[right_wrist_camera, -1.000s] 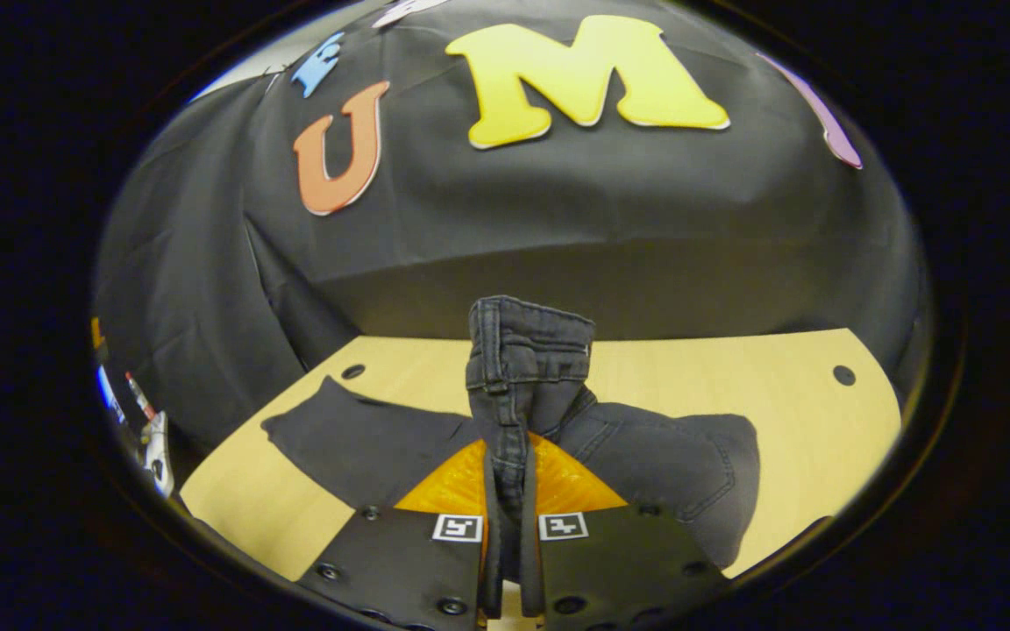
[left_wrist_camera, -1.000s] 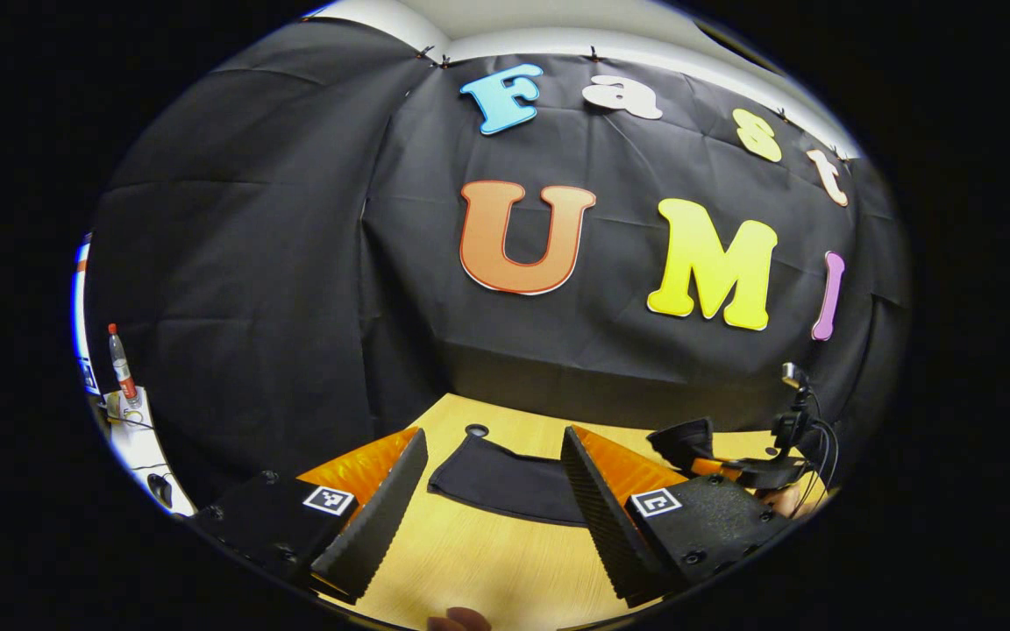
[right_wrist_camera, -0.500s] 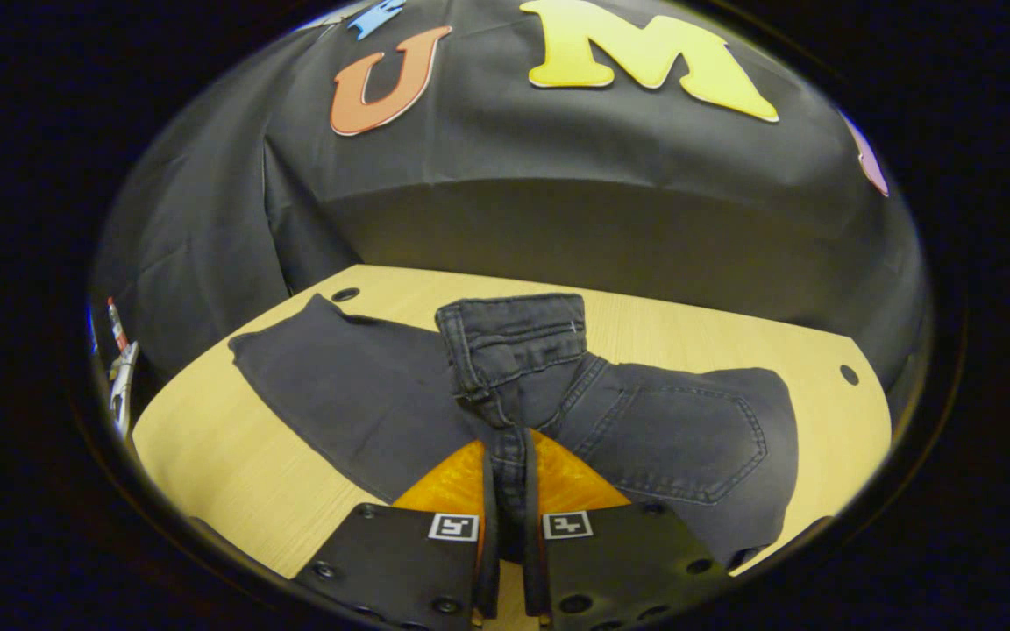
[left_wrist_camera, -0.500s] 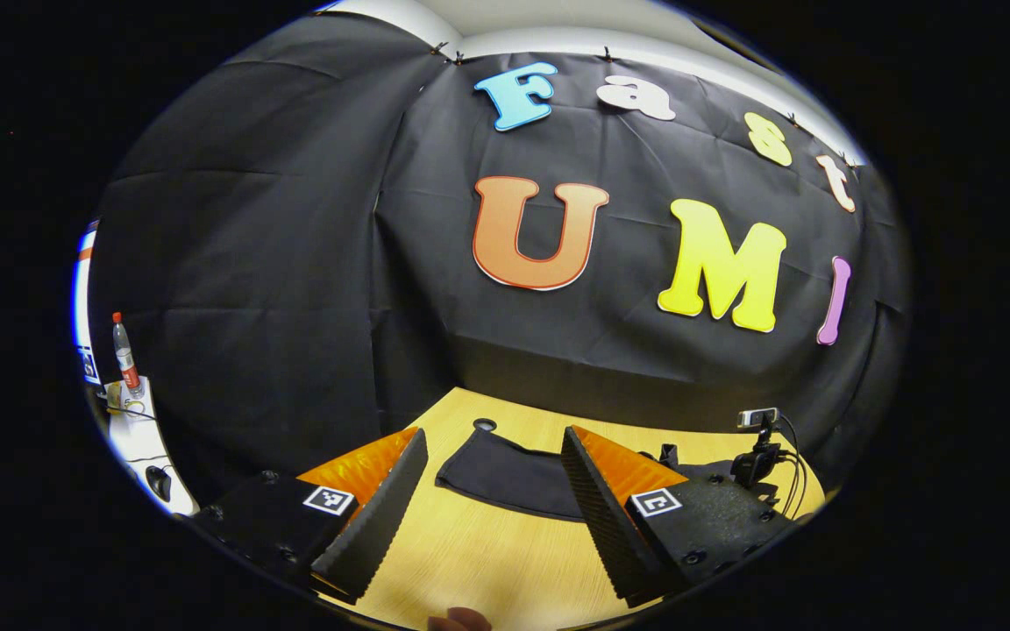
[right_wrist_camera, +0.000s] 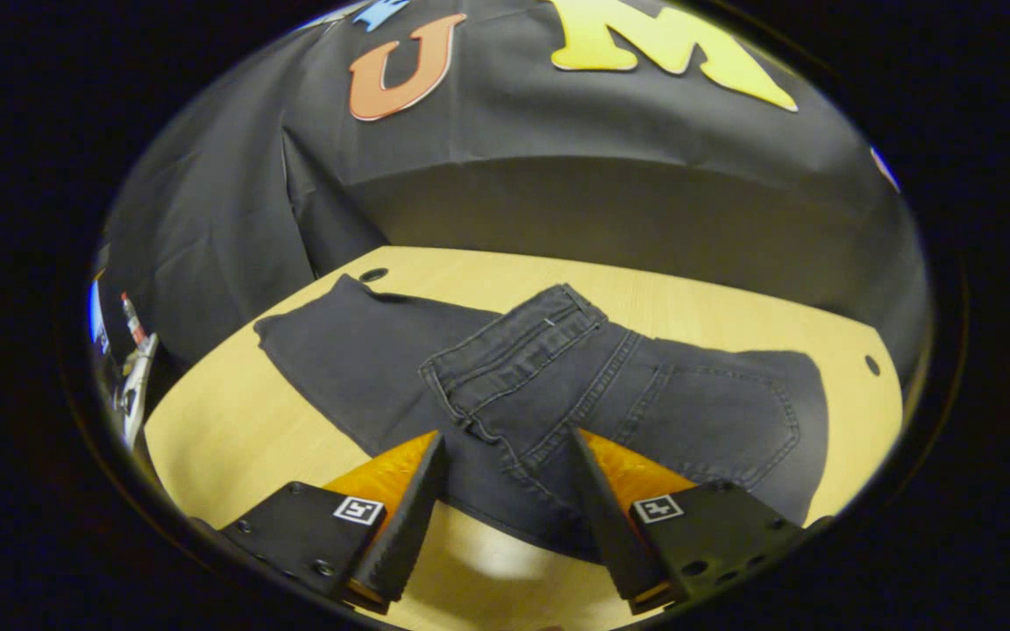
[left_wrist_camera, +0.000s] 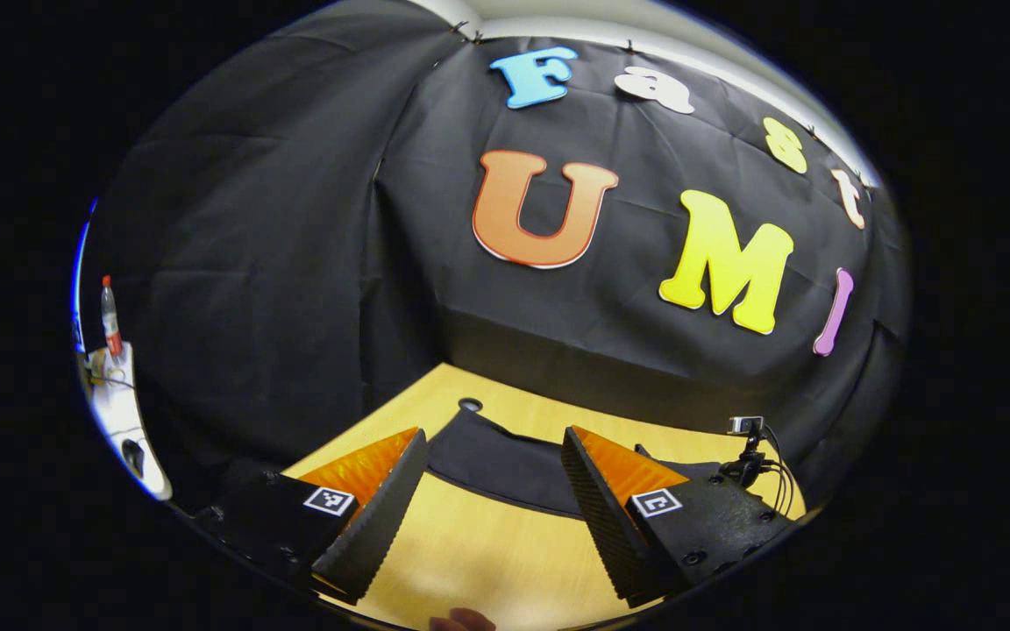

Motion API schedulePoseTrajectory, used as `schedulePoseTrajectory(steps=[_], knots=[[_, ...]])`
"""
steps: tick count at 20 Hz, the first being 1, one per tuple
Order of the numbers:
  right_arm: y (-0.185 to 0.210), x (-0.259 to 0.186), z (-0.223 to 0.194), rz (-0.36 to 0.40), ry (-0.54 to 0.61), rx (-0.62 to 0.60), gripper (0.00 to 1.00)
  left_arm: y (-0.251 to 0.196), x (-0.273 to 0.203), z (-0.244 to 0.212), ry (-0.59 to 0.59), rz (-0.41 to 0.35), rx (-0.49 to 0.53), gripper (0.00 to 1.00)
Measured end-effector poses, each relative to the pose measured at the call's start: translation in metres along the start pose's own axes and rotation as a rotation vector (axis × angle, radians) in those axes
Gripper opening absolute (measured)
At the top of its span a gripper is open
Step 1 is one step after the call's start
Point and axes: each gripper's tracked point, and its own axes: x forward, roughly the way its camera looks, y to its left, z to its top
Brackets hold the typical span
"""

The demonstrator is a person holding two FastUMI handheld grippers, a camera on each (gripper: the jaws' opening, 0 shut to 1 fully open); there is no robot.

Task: Grasp the waist and the cuffs of the jeans and fold them to make the two legs overlap; first hold the waist and fold one-third of the jeans toward the cuffs, then hold the cuffs and fold the remaining one-third in the same direction to finish folding.

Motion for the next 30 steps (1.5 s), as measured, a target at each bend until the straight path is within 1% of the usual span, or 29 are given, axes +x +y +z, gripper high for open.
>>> schedulePoseTrajectory(steps=[2,3,4,5,6,7,9,10,12,13,14,15,16,17,18,22,23,24,25,27,28,29,30], knots=[[0.004,-0.015,0.013,0.014,-0.037,-0.007,0.89,0.002,0.022,-0.017,0.061,-0.008,-0.094,0.99],[0.001,-0.027,0.023,0.01,-0.067,-0.013,0.87,0.003,0.035,-0.027,0.091,-0.016,-0.149,0.99],[-0.005,-0.038,0.034,-0.004,-0.097,-0.022,0.91,0.005,0.046,-0.039,0.134,-0.009,-0.201,0.99],[-0.013,-0.052,0.045,-0.019,-0.134,-0.03,0.89,0.007,0.058,-0.051,0.177,0.003,-0.252,0.99],[-0.024,-0.065,0.058,-0.044,-0.174,-0.036,0.91,0.007,0.067,-0.062,0.211,0.008,-0.306,0.99],[-0.034,-0.079,0.07,-0.067,-0.212,-0.037,0.88,0.008,0.074,-0.066,0.24,0.005,-0.359,0.99],[-0.056,-0.105,0.089,-0.109,-0.274,-0.023,0.89,0.013,0.092,-0.078,0.274,0.014,-0.452,0.99],[-0.068,-0.116,0.098,-0.134,-0.296,-0.016,0.9,0.016,0.103,-0.084,0.286,0.021,-0.479,0.99],[-0.091,-0.141,0.111,-0.181,-0.342,0.01,0.91,0.022,0.119,-0.098,0.316,0.041,-0.54,0.99],[-0.104,-0.153,0.116,-0.204,-0.368,0.029,0.89,0.025,0.127,-0.103,0.334,0.05,-0.573,0.99],[-0.117,-0.166,0.123,-0.225,-0.39,0.046,0.9,0.026,0.134,-0.109,0.348,0.055,-0.606,0.99],[-0.129,-0.178,0.127,-0.248,-0.405,0.057,0.88,0.03,0.142,-0.112,0.354,0.065,-0.643,0.99],[-0.142,-0.192,0.132,-0.277,-0.424,0.061,0.9,0.033,0.15,-0.115,0.362,0.071,-0.682,0.99],[-0.156,-0.207,0.137,-0.305,-0.443,0.063,0.88,0.038,0.156,-0.12,0.37,0.083,-0.712,0.99],[-0.167,-0.222,0.141,-0.333,-0.46,0.067,0.9,0.044,0.162,-0.122,0.373,0.099,-0.732,0.99],[-0.212,-0.276,0.154,-0.428,-0.518,0.103,0.9,0.062,0.18,-0.133,0.389,0.162,-0.801,0.99],[-0.221,-0.287,0.154,-0.454,-0.526,0.106,0.88,0.066,0.183,-0.135,0.393,0.175,-0.821,0.99],[-0.228,-0.298,0.155,-0.475,-0.533,0.107,0.9,0.07,0.186,-0.139,0.401,0.193,-0.841,0.99],[-0.235,-0.306,0.155,-0.492,-0.539,0.109,0.88,0.071,0.189,-0.144,0.411,0.203,-0.863,0.99],[-0.243,-0.316,0.154,-0.513,-0.538,0.111,0.88,0.071,0.199,-0.142,0.4,0.203,-0.906,1.0],[-0.245,-0.319,0.152,-0.52,-0.535,0.109,0.88,0.072,0.204,-0.142,0.393,0.202,-0.911,0.98],[-0.248,-0.322,0.15,-0.525,-0.535,0.106,0.88,0.072,0.209,-0.141,0.388,0.201,-0.916,1.0],[-0.25,-0.323,0.149,-0.529,-0.53,0.109,0.88,0.071,0.213,-0.139,0.387,0.197,-0.933,1.0]])
